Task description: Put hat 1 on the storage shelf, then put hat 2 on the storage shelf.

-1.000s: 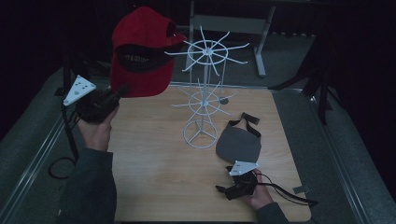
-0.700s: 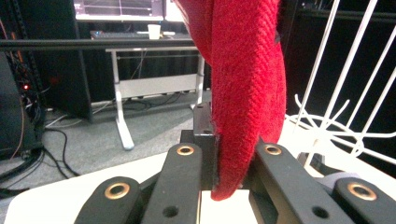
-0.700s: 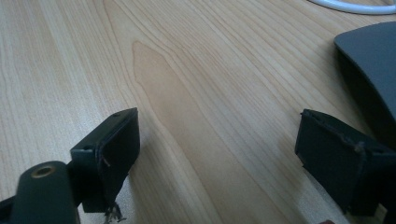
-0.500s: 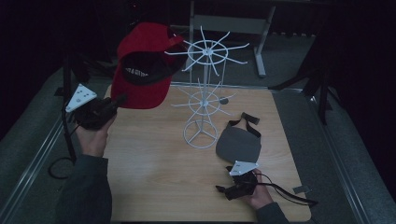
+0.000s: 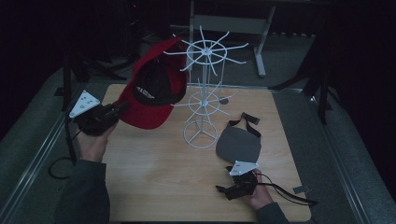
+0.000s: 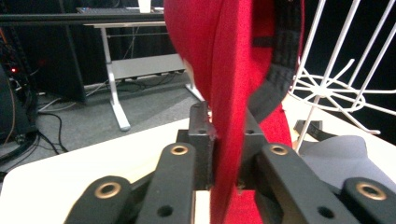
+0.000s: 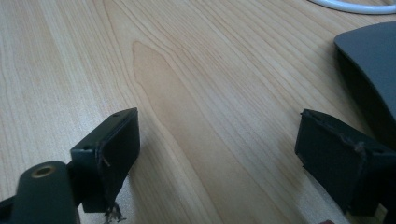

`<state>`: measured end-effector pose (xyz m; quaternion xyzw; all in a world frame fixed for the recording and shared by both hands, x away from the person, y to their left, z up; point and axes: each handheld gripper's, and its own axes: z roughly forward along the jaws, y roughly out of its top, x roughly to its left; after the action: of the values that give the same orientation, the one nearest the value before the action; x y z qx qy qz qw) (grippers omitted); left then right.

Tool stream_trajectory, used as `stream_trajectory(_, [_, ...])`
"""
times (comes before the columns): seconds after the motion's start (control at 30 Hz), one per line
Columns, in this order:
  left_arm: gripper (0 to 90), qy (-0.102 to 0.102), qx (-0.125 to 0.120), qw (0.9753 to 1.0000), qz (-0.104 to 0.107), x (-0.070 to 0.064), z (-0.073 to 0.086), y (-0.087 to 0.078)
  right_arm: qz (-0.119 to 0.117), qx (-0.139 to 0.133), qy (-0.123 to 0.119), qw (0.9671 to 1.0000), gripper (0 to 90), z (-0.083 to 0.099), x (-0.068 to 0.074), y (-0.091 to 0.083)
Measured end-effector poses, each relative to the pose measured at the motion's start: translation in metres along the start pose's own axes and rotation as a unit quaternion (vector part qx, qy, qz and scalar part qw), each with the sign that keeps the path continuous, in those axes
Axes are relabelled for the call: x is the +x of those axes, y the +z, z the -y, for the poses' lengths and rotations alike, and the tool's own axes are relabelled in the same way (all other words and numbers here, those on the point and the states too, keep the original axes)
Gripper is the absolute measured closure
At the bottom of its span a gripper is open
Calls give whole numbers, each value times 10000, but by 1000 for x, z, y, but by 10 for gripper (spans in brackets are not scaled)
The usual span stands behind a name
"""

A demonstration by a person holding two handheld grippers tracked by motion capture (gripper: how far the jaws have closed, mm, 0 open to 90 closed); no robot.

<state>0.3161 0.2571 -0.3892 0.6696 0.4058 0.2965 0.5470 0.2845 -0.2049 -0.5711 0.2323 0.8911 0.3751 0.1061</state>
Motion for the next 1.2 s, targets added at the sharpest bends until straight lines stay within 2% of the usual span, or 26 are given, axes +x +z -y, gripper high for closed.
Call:
stream_trajectory(0.1, [750,70,-5,10000,-5,-2,-1,-1,0,1,0,10000,137,0,0,0])
stream_trajectory(0.2, [680,230,101,9997,-54,-6,-1,1,-2,0,-1,10000,137,0,0,0])
stream_trajectory(0.3, [655,252,136,9996,-49,-6,-1,1,0,1,2,10000,138,0,0,0])
stream_trajectory(0.53, [602,222,218,9995,-55,-6,5,2,-3,1,5,10000,138,0,0,0])
stream_trajectory(1.2, [589,49,430,9991,-41,0,21,1,-5,0,-2,10000,137,0,0,0])
